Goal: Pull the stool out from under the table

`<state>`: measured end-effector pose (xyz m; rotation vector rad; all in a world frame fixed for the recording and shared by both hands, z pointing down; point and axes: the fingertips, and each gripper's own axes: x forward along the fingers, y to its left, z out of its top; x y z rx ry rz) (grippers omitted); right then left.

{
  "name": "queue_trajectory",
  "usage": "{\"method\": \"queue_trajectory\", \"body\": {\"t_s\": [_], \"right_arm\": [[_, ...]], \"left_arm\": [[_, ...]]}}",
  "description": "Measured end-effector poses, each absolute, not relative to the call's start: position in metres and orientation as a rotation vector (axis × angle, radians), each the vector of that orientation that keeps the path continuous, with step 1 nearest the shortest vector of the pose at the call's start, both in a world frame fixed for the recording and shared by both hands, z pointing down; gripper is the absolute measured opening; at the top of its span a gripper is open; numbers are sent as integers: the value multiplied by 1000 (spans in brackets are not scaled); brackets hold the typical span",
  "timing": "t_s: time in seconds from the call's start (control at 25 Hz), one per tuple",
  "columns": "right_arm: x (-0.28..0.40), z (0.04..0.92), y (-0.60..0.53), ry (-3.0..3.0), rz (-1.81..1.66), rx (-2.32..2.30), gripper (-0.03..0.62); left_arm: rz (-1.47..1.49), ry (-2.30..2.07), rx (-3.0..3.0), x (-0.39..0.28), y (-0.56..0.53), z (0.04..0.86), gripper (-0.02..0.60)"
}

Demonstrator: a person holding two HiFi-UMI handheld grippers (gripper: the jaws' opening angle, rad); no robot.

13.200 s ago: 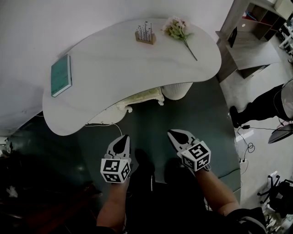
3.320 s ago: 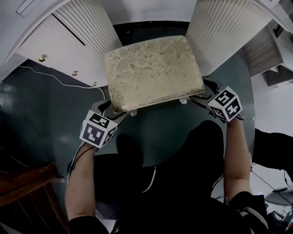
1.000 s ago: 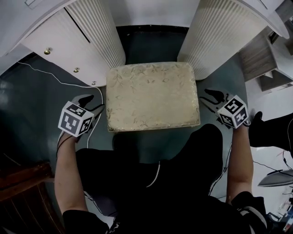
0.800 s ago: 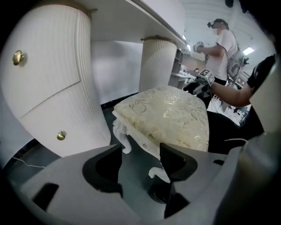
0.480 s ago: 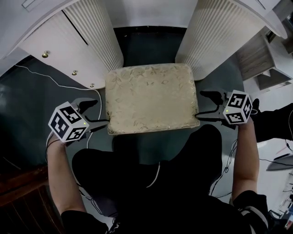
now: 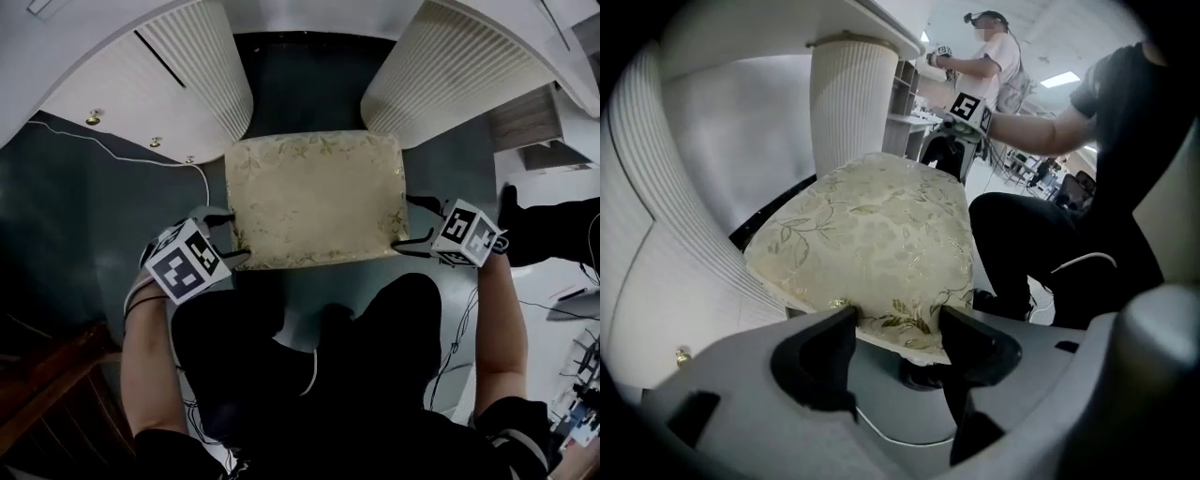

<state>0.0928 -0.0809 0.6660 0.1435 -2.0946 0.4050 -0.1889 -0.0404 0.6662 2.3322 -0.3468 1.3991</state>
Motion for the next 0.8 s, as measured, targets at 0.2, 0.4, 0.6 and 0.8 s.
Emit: {"method": "queue_trajectory", "body": {"t_s": [0.2, 0.4, 0.6, 0.8], "right_arm": [[84, 662, -63, -1941, 537, 121, 492], [86, 660, -74, -1924, 607, 301, 423], [87, 659, -86, -1914, 593, 288, 423], [86, 662, -91, -1901, 589, 199, 434]], "left_arm": [[1418, -331, 2243, -188, -26, 664, 285], [1259, -351, 2144, -173, -27, 652, 383], [1201, -422, 2069, -163, -23, 650, 419], [1221, -448, 1997, -162, -15, 652, 392]]}}
